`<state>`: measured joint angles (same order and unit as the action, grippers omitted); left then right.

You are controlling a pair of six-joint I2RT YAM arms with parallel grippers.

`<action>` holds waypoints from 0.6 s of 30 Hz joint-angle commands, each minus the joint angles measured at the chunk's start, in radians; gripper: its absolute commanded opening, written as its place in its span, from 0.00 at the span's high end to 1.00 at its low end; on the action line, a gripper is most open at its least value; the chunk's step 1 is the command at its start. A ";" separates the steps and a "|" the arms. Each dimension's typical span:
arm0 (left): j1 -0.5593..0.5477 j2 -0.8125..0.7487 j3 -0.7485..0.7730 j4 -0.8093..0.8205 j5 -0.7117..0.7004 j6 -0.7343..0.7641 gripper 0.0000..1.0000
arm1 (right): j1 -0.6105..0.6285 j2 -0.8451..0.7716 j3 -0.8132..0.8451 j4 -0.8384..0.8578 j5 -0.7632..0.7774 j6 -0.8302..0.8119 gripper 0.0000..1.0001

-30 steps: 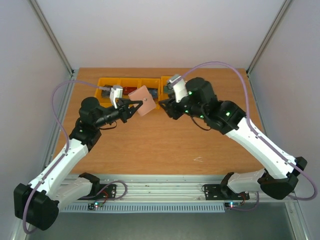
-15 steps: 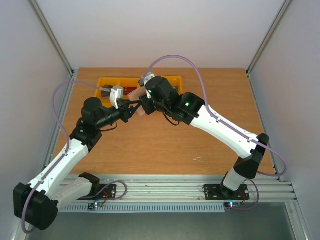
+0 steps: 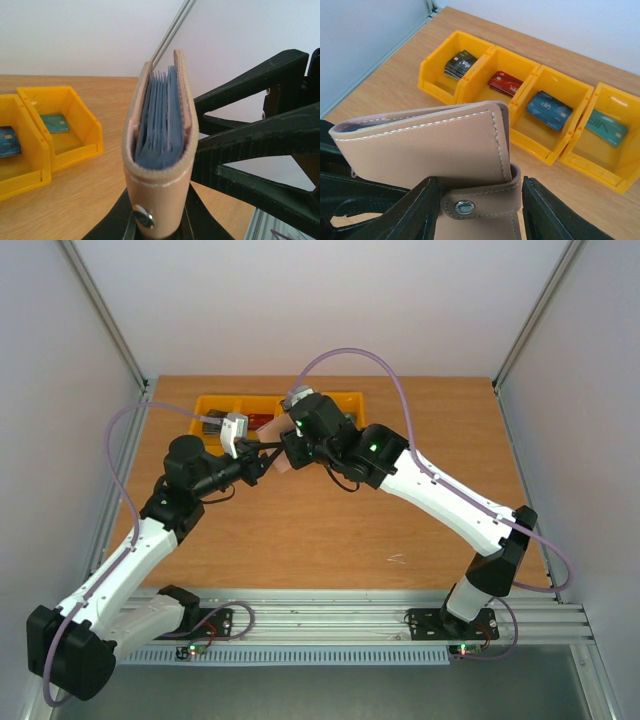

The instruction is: Take the credit cards out of the card holder

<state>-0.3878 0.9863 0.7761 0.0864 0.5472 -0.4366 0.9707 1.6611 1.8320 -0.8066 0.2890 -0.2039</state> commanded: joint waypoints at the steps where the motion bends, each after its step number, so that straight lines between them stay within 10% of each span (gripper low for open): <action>1: -0.006 -0.015 0.014 0.101 0.016 0.004 1.00 | 0.002 0.035 -0.007 -0.070 0.037 0.007 0.56; 18: -0.008 -0.020 0.005 0.102 0.006 0.009 1.00 | 0.004 0.078 0.021 -0.132 -0.070 -0.026 0.56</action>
<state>-0.3878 0.9878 0.7658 0.0319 0.5266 -0.4362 0.9619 1.7027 1.8481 -0.8555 0.2638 -0.2024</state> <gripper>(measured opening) 0.130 0.462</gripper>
